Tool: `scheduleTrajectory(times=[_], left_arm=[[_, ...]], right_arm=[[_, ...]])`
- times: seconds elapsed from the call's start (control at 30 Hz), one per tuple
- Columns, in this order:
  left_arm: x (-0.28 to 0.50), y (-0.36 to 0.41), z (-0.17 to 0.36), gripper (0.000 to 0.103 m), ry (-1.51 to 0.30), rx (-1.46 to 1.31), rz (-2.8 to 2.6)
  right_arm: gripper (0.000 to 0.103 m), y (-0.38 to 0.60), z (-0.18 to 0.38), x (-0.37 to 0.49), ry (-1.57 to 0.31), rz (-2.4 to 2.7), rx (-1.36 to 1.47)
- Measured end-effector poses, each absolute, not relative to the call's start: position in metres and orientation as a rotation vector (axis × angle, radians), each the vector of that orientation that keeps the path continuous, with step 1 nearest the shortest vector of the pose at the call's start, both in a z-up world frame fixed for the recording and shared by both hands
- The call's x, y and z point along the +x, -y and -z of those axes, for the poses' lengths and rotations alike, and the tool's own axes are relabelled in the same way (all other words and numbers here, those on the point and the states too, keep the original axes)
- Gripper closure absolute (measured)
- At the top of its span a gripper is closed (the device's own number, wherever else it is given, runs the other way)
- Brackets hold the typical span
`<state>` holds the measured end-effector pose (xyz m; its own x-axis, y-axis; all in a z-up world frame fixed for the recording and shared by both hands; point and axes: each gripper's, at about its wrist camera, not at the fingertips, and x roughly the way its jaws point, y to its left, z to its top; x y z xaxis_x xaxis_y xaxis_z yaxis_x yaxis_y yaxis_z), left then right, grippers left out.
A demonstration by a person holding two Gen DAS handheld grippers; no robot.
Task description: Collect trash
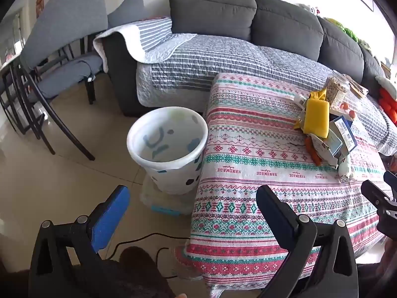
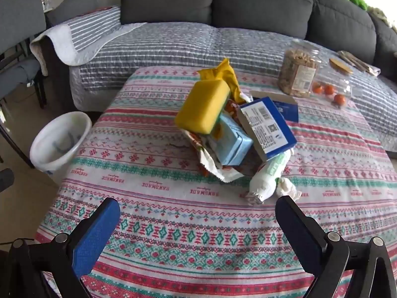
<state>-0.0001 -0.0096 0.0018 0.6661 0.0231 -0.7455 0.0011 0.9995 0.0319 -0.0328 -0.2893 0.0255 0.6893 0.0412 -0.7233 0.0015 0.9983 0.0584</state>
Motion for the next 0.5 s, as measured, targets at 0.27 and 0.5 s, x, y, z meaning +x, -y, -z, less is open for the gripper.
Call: scheduleTrajectory(times=[0.27,0.5], left_arm=[[-0.003,0.002,0.001,0.0,-0.841,-0.009,0.019],[-0.004,0.002,0.0,0.0,-0.84,-0.008,0.023]], right_arm=[[0.0,0.286,-0.013,-0.031,-0.818,0.027,0.023],[0.0,0.285,-0.012,-0.031,-0.822,0.022,0.032]])
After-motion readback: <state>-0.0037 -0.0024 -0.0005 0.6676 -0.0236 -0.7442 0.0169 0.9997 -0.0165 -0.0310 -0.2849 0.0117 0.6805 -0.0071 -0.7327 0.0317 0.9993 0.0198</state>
